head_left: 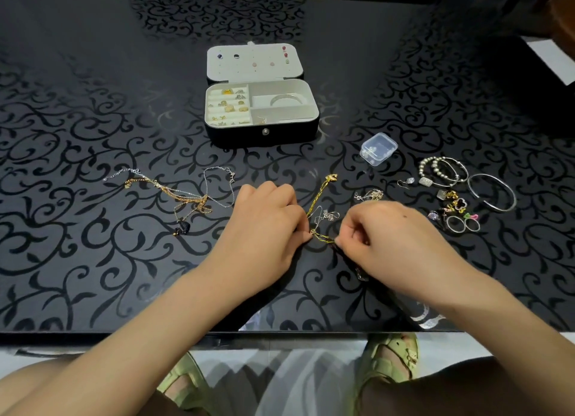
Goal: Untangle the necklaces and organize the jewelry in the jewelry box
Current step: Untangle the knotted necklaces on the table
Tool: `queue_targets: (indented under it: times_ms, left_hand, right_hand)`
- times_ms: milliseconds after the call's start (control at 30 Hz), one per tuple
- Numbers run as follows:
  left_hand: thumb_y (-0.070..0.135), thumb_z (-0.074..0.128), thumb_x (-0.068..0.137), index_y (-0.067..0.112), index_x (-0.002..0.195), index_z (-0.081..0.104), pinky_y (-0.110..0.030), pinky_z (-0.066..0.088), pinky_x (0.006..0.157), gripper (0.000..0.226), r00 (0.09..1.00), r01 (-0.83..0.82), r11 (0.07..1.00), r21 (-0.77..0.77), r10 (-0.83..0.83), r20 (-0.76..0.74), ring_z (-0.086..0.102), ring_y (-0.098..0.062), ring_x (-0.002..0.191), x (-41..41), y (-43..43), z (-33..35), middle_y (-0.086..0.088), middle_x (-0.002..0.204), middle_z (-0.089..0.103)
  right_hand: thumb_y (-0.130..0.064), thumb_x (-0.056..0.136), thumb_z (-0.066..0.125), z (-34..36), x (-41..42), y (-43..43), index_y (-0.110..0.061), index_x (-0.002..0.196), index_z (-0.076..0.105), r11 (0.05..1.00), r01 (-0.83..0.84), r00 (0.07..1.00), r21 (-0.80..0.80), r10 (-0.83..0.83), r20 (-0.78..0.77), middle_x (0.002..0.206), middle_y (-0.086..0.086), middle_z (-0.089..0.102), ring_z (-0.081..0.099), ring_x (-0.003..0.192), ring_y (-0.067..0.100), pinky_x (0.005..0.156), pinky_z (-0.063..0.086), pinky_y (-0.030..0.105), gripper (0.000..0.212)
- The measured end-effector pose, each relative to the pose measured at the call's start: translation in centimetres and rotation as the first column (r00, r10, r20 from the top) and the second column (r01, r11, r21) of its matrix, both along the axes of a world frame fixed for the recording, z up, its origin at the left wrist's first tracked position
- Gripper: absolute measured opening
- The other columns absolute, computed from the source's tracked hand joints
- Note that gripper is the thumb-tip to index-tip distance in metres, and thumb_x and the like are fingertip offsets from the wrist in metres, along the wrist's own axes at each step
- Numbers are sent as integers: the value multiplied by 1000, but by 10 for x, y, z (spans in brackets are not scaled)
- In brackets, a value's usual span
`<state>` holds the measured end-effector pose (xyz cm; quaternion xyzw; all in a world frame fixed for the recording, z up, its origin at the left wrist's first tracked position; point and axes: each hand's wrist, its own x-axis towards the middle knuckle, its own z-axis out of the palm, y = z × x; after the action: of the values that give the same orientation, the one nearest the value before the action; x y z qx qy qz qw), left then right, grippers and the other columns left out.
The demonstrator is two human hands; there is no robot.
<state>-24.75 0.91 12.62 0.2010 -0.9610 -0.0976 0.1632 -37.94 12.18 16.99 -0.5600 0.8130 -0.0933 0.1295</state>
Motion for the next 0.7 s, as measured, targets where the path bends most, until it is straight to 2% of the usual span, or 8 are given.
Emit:
queue_targets:
  times_ms: [67,167,267,400,500,533,600,700]
  left_hand:
    - [29,62,72,20,67,66,-30,21,65,11,1000,12,1000,-6,-12,18,49,-21,68,-1,0,0,3,71,50]
    - [26,60,75,20,68,64,-30,24,66,11,999,23,1000,6,-23,35,48,-20,69,-2,-1,0,4,72,50]
    - [16,59,88,23,75,62,-29,20,71,15,999,-35,981,191,38,-9,40,-14,79,-2,-3,7,9,80,45]
    - [14,59,89,35,70,49,-30,34,82,30,995,-36,889,457,74,-65,47,-10,82,-2,-7,15,10,83,51]
    - [15,57,91,30,73,53,-11,35,70,23,994,-40,805,592,92,-57,49,1,73,-1,-6,18,12,79,55]
    - [15,56,91,26,75,54,-8,35,66,20,994,-42,784,619,96,-55,49,2,69,-1,-6,18,12,76,56]
    - [14,55,93,23,76,55,-9,36,64,18,993,-30,749,662,100,-69,50,3,64,-2,-7,19,13,71,57]
    - [11,52,94,16,80,55,-17,41,73,16,988,9,652,758,114,-109,56,-1,71,-2,-8,19,10,76,65]
  right_hand:
    - [-29,90,50,4,-6,-1,-22,74,55,999,38,999,-28,-36,40,77,-10,57,51,79,11,67,37,26,18]
    - [-29,89,53,4,-10,-4,-23,74,56,998,35,998,-43,-33,48,76,-12,57,50,80,9,68,34,25,17]
    - [-28,90,52,3,-10,-5,-23,75,55,999,18,999,-46,-17,27,78,-12,55,50,81,9,69,34,25,16]
    - [-27,90,53,1,-11,-4,-18,78,59,999,-14,1000,-42,15,24,80,-10,59,54,82,11,73,42,26,16]
    - [-27,89,54,-1,-11,-6,-17,79,60,998,-31,998,-50,34,49,79,-10,58,52,80,10,75,42,26,16]
    - [-26,89,54,-1,-11,-6,-16,79,60,998,-36,998,-55,39,58,80,-10,59,52,80,10,75,42,26,15]
    - [-24,89,55,-2,-12,-7,-16,79,60,996,-44,994,-75,51,99,81,-9,60,52,80,10,74,41,25,14]
    - [-19,89,56,-1,-13,-10,-14,80,58,992,-20,958,-123,55,281,87,-6,64,55,79,9,72,41,24,11]
